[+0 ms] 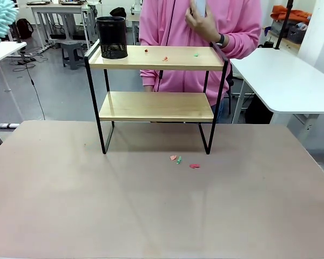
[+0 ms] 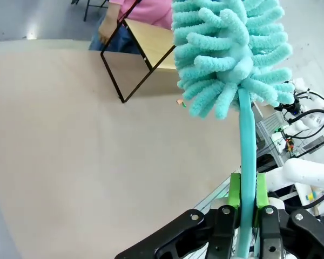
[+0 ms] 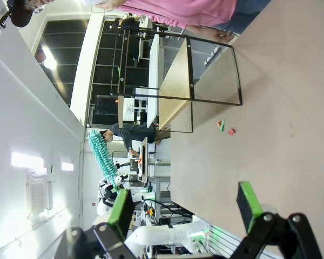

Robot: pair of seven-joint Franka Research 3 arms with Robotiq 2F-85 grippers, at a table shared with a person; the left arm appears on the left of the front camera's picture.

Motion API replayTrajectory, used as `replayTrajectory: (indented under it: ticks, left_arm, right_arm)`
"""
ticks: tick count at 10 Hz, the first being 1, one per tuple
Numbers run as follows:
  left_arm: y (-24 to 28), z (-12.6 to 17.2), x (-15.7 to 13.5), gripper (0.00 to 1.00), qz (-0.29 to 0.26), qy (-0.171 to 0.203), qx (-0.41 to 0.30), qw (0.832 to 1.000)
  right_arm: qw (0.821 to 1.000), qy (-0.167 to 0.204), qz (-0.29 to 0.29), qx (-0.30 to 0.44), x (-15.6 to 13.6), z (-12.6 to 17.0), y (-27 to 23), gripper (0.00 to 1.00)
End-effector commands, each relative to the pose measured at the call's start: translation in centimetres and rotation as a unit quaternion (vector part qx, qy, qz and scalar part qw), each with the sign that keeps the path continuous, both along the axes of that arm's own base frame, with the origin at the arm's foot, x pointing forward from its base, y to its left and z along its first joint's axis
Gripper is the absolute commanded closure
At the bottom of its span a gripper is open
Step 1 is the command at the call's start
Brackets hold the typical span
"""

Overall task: Clean the shelf.
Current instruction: Clean the specific tier of the Shelf with the Duster once objects are removed, then clean the remaining tier of the Shelf with the Duster once objects are removed.

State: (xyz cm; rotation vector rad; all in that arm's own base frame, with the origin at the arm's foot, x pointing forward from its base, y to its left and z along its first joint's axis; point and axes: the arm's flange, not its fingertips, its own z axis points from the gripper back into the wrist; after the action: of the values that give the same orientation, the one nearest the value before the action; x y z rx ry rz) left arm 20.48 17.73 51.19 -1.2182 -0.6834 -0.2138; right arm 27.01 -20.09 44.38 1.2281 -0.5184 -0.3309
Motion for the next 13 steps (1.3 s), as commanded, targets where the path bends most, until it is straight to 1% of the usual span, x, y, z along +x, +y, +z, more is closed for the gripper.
replayTrajectory:
  ticks: [1,13]
  left_arm:
    - [-0.22,0.41,-0.12,0.88,0.000,-0.024,-0.005,1.000]
    - [-0.22,0.41,-0.12,0.88,0.000,-0.024,-0.005,1.000]
  right_arm:
    - [1.000,-0.018,-0.003,0.003,0.27,0.10,0.02,0.00]
    - [1.000,-0.018,-0.003,0.003,0.27,0.10,0.02,0.00]
